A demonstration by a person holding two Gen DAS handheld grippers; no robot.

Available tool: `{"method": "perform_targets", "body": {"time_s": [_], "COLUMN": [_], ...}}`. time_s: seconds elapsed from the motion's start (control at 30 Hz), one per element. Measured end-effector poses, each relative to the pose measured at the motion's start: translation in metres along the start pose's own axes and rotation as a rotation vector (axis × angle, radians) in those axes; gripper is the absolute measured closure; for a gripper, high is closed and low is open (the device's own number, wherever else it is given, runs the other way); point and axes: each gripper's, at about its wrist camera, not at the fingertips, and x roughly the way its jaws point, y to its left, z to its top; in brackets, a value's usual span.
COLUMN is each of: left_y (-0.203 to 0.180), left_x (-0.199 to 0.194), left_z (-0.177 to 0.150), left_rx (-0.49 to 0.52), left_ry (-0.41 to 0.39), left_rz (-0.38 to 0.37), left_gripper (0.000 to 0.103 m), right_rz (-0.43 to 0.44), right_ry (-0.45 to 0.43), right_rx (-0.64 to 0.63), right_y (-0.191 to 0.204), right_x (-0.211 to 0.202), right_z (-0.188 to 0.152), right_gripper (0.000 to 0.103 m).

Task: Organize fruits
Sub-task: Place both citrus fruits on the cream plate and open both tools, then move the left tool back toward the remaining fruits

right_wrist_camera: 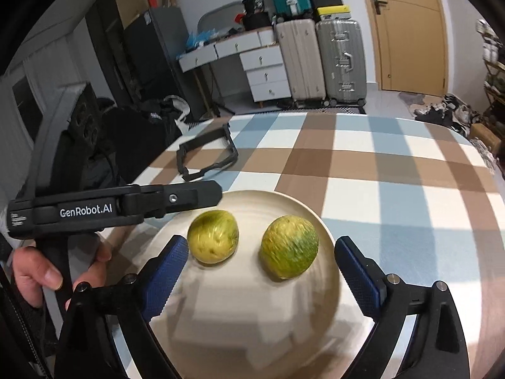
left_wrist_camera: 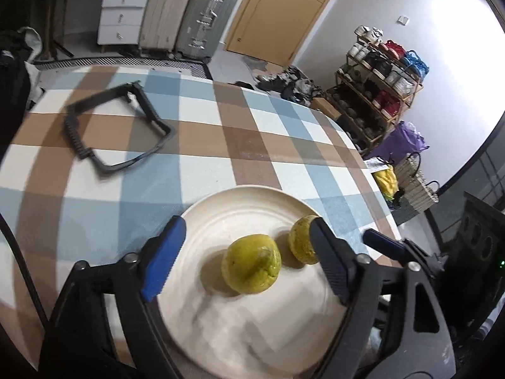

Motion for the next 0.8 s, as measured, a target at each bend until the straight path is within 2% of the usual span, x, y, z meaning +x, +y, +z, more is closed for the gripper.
{"method": "perform_targets", "body": {"time_s": [0.17,0.33,0.4,0.5,0.8], "left_y": [-0.008,-0.023,-0.029,-0.037,-0.062], "left_x": [-0.039,-0.080,-0.094,-0.118,-0.176], "left_z": [-0.022,-0.048,-0.057,-0.071,-0.117], "left_rx": [0.028,0.081,0.107,0.128,0.166], "left_ry": [-0.049,-0.118,-0.150,-0.191,-0.228], "left_rz": [0.088,0.219,0.248,0.271,0.265], "left_gripper": [0.018,0.009,0.001,0.001,0.001], "right_rz": [-0.032,-0.044,-0.044,-0.050,-0.076], "right_ry": [-0.031,-0.091,-0.131,-0.190,-0.316], "right_rx": [0.021,0.031,0.030,0.020,-0.010], "right_y": [0.004,0.012,0.017,0.027,0.056], "right_x": [-0.037,-0.080,-0.100,-0.125,-0.180], "right_z": [-0.018,-0.040,-0.048,-0.056,-0.078], "right_gripper": [0.004,0.002,0.001,0.001,0.000]}}
